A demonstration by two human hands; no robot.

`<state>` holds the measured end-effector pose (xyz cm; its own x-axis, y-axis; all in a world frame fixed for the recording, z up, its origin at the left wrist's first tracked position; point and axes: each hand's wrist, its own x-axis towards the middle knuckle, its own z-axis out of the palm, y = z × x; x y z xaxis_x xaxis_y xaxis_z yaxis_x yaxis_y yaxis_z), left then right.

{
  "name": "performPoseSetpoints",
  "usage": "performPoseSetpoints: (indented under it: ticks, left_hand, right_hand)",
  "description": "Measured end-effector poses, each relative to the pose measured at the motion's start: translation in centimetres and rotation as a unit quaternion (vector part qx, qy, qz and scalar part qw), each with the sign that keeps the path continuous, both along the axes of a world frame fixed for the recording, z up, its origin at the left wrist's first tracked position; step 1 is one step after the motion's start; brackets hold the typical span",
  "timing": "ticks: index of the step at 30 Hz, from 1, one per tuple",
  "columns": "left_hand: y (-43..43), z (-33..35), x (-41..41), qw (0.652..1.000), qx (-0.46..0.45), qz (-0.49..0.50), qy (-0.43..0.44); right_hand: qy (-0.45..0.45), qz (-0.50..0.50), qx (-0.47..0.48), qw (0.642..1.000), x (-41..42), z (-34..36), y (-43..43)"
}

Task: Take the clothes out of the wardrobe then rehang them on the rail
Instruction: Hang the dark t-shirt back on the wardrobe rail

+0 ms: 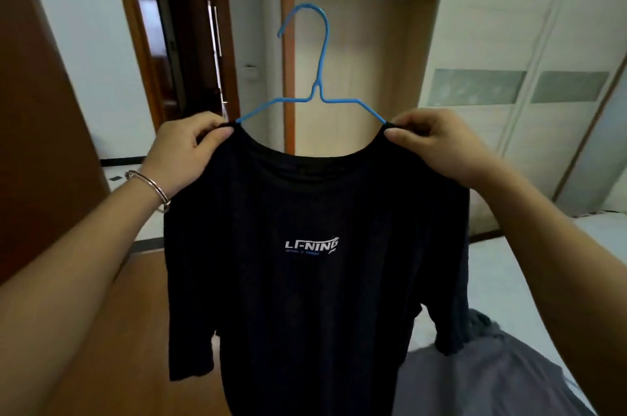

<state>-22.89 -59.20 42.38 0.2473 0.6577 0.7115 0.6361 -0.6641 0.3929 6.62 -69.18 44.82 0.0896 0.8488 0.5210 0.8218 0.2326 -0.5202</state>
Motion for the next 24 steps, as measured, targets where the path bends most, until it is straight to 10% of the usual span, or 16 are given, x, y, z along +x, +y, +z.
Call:
performPoseSetpoints:
  ticks: [15,18,24]
  left_hand:
    - [17.8,-6.4,-10.4,0.991,0.053,0.101,0.071]
    - [22.3,-9.7,-9.8,0.965,0.186,0.059,0.177]
    - [32.2,-12.4,-3.6,0.955,0.137,-0.027,0.262]
  right_hand:
    - [0.151,0.154,-0.126,0.968,-13.5,-3.4,23.6]
    - [0.166,0.147,-0.119,0.968,-14.1,-3.5,29.2]
    - [0.164,0.183,-0.137,0.960,-13.2,-1.0,41.1]
